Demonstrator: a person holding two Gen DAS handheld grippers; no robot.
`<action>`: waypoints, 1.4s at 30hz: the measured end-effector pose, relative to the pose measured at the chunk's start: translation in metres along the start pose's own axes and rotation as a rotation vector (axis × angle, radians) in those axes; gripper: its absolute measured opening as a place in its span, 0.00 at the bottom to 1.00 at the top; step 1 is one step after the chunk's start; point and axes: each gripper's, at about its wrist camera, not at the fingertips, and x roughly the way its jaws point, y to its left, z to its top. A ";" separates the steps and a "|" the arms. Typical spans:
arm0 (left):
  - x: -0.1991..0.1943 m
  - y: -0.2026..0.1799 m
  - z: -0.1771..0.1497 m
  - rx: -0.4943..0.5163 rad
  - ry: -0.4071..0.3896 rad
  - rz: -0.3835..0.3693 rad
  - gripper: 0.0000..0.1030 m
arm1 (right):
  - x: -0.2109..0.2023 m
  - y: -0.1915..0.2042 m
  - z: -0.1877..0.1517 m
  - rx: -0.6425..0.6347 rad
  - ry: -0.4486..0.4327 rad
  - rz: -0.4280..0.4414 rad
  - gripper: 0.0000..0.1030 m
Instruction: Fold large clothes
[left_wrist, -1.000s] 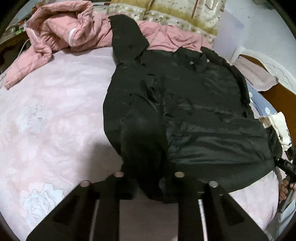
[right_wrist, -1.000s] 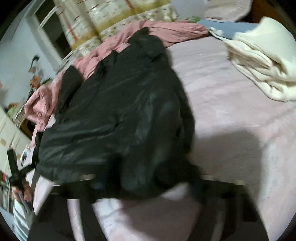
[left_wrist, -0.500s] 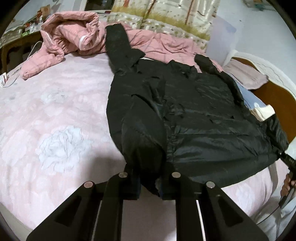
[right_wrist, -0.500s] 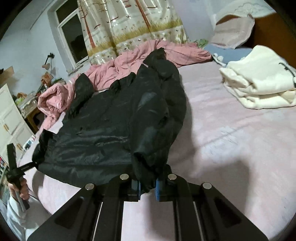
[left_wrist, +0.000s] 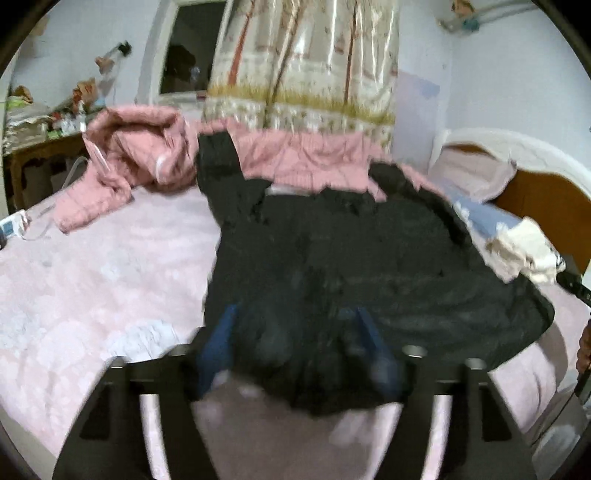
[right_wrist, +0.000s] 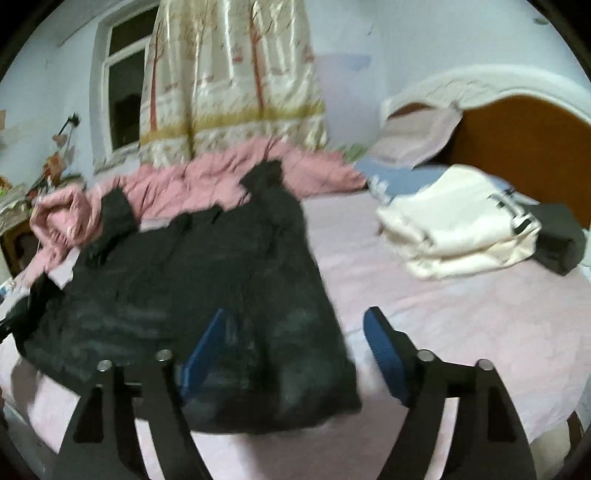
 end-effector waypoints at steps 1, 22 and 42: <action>-0.004 0.000 0.001 -0.001 -0.034 0.010 0.84 | -0.004 -0.002 0.002 0.008 -0.025 -0.010 0.86; -0.004 -0.052 -0.017 0.246 0.001 -0.120 0.94 | -0.018 0.049 -0.010 -0.201 0.001 0.141 1.00; 0.053 -0.075 -0.053 0.390 0.275 0.092 0.96 | 0.036 0.112 -0.080 -0.646 0.257 -0.026 1.00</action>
